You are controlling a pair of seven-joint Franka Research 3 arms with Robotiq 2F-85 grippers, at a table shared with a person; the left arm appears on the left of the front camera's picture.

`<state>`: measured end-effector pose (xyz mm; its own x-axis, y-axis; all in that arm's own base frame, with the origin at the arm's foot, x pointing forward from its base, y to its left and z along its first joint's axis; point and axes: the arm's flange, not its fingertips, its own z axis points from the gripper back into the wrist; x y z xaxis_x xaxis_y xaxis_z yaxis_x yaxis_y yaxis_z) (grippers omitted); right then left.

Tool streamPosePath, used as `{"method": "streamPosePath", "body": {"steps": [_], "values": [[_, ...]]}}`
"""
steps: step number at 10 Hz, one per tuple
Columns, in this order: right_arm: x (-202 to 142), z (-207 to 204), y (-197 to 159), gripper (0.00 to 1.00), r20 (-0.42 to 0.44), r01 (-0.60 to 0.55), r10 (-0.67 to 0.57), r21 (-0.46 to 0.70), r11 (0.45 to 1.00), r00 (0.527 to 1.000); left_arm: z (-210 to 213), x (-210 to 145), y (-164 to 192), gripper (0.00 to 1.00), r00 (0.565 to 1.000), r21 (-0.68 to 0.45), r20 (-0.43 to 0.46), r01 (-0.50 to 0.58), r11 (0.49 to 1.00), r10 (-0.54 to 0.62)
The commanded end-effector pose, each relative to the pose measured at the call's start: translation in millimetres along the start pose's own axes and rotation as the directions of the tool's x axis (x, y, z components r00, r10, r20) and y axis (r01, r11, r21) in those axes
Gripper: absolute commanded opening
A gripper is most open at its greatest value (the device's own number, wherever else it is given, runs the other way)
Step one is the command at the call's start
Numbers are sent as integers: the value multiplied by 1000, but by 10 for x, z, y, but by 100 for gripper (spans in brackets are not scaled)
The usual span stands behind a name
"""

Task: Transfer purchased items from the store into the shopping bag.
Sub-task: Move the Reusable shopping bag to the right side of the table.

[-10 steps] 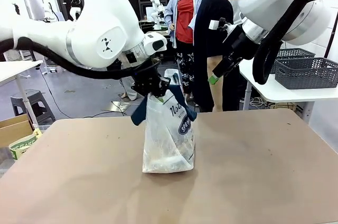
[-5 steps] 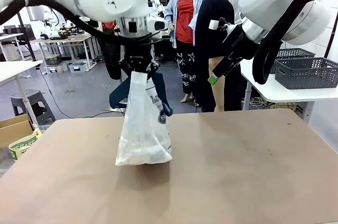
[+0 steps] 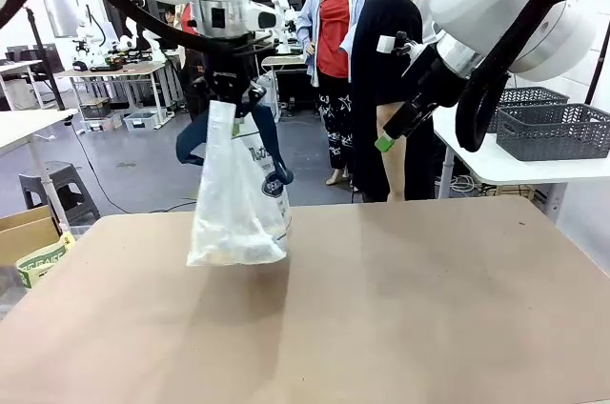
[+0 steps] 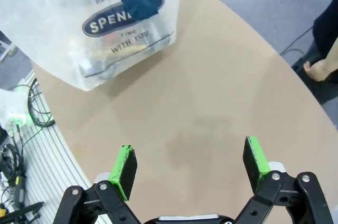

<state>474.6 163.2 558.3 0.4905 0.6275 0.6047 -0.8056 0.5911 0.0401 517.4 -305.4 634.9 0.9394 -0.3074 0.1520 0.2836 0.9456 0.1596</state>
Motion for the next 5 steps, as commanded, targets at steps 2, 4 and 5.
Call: {"method": "streamPosePath", "body": {"steps": [2,4,5], "values": [[41,-1,-4,100,-16,10,-10,-1,1000,1000,156,-399,471,0,999,9,30,26,1000,-27],[41,-1,-4,100,-16,10,-10,-1,1000,1000,89,-628,781,0,998,20,64,23,1000,-24],[41,-1,-4,100,-16,10,-10,-1,1000,1000,35,-759,893,0,994,11,103,46,999,-47]]}}
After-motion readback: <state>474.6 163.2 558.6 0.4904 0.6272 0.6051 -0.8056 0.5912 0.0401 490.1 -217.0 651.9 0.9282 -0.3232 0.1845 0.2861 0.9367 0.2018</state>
